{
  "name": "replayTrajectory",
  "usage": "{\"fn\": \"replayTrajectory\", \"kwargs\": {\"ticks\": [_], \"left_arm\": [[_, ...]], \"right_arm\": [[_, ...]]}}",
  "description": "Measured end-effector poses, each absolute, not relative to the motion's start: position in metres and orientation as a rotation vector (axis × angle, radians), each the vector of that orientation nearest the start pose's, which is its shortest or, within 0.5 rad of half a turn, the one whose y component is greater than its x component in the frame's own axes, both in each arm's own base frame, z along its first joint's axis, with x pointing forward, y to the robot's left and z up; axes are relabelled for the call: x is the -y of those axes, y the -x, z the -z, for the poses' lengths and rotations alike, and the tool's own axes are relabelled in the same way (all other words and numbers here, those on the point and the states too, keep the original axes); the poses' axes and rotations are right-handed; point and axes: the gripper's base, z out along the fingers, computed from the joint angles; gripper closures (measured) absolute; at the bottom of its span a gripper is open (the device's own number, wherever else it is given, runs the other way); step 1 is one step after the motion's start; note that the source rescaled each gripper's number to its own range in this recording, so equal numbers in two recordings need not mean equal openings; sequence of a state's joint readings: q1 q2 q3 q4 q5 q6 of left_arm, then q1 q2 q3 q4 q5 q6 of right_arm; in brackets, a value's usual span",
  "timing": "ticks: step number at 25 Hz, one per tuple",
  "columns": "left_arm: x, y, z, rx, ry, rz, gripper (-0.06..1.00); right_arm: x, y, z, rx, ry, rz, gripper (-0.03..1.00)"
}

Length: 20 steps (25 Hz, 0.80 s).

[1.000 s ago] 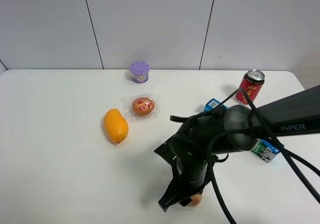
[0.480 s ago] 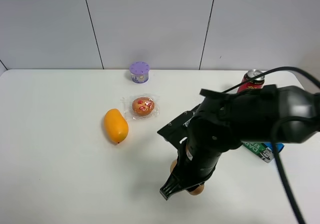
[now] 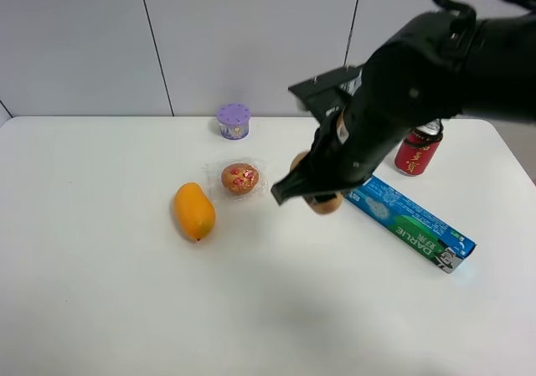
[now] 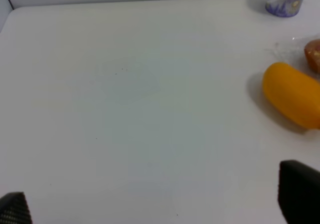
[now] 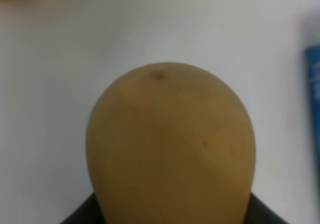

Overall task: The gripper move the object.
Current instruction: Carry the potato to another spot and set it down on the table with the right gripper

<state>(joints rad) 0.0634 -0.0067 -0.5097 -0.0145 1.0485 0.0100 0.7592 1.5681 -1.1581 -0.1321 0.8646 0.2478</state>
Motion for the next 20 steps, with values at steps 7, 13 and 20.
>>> {"fn": "replayTrajectory", "kwargs": {"ticks": [7, 13, 20], "left_arm": [[0.002, 0.007, -0.281, -2.015, 0.053, -0.029, -0.06], [0.002, 0.007, -0.281, -2.015, 0.053, -0.029, -0.06], [0.002, 0.007, -0.281, -2.015, 0.053, -0.029, -0.06]], "right_arm": [[-0.19, -0.309, -0.276, -2.615, 0.621, -0.046, 0.92], [-0.187, -0.376, -0.249, -2.628, 0.567, -0.002, 0.92], [-0.195, -0.438, -0.206, -2.59, 0.532, -0.016, 0.92]]}}
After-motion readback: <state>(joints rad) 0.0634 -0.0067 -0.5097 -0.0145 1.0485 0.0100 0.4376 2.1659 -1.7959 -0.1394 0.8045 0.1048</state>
